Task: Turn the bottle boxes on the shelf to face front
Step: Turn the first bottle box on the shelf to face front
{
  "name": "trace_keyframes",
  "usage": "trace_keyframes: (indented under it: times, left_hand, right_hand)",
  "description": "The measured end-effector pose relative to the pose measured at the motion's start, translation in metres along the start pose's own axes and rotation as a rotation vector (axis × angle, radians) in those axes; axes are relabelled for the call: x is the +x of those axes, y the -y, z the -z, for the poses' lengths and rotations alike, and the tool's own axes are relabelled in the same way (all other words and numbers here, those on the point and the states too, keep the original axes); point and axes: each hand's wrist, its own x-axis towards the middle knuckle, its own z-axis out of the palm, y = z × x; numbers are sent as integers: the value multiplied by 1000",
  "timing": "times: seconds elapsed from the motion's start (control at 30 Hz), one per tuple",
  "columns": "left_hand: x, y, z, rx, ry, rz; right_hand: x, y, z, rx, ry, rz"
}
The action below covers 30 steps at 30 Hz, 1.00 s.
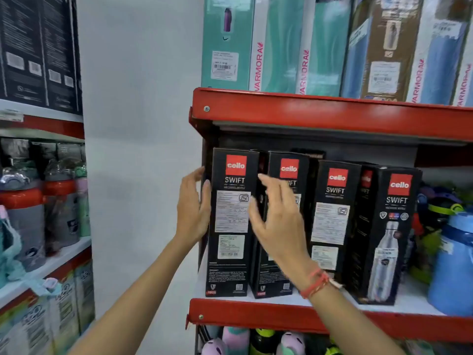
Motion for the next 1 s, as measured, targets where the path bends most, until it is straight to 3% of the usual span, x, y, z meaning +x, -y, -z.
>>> trace_keyframes:
  times: [0.2, 0.33, 0.6, 0.73, 0.87, 1.0]
  left_hand:
    - [-15, 28, -3, -186, 385, 430]
    - [-16, 34, -1, -416, 487, 533]
    - [-9, 3, 42, -423, 427, 414]
    - [-21, -15, 68, -440, 475, 377]
    - [-35, -27, 66, -391, 319, 325]
    - [-40, -20, 46, -236, 252, 252]
  right_hand:
    - [-51, 38, -58, -107, 403, -409]
    - [-53, 47, -77, -155, 371, -484]
    - [-32, 47, -36, 155, 407, -446]
    - [-27, 28, -8, 425, 562, -415]
    - [-18, 8, -5, 607, 680, -390]
    - [-1, 3, -15, 642, 669, -388]
